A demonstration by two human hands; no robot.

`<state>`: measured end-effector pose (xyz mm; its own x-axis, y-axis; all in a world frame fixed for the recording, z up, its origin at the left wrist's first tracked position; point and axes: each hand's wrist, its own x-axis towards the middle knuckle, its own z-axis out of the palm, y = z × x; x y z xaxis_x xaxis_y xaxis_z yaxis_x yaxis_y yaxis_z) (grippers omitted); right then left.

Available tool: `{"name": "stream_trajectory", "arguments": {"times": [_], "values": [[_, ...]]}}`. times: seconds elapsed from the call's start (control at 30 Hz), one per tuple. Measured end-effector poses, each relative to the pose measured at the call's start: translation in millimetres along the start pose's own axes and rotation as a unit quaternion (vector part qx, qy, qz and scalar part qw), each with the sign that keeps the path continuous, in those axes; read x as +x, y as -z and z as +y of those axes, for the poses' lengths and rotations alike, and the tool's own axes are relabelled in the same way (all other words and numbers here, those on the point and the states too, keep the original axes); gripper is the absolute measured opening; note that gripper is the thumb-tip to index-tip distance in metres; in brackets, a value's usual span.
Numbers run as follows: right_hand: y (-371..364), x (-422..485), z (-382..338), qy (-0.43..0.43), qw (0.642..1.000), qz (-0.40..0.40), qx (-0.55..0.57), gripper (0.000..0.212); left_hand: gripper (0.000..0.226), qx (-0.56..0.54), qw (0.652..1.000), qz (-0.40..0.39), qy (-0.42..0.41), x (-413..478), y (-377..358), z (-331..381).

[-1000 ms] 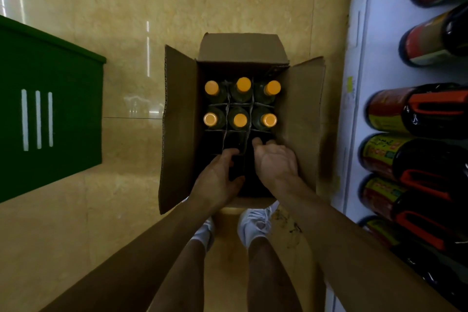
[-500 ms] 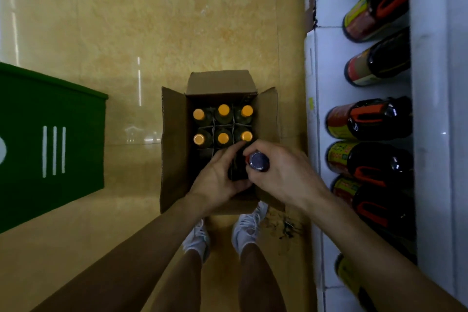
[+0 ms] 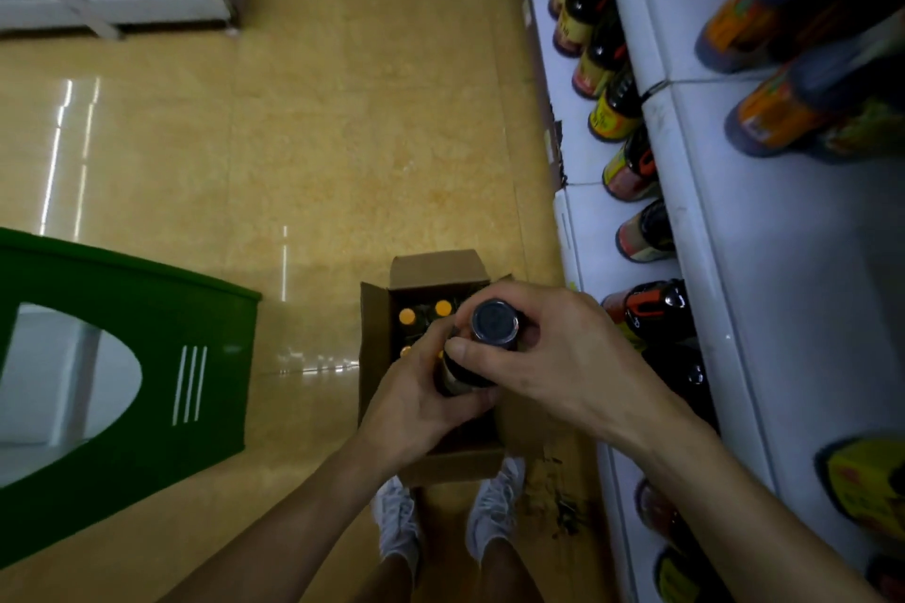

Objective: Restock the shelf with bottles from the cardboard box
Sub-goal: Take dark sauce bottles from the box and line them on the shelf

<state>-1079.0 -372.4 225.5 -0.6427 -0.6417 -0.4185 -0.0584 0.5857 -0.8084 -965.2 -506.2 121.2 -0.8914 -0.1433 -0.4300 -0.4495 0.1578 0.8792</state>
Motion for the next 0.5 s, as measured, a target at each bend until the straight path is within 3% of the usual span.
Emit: {"name": "stream_trajectory", "arguments": {"times": [0.13, 0.3, 0.5], "values": [[7, -11, -31, 0.017, 0.999, 0.037, 0.019, 0.034, 0.065, -0.014, 0.999, 0.029, -0.001, -20, 16, 38], [19, -34, -66, 0.029, 0.997, 0.051, -0.048, 0.044, 0.064, -0.006, 0.998, 0.056, -0.017, -46, 43, 88], [31, -59, -120, 0.057, 0.996, 0.066, -0.008, 0.065, 0.059, -0.011, 0.997, 0.059, -0.052, -67, 74, 153]]}}
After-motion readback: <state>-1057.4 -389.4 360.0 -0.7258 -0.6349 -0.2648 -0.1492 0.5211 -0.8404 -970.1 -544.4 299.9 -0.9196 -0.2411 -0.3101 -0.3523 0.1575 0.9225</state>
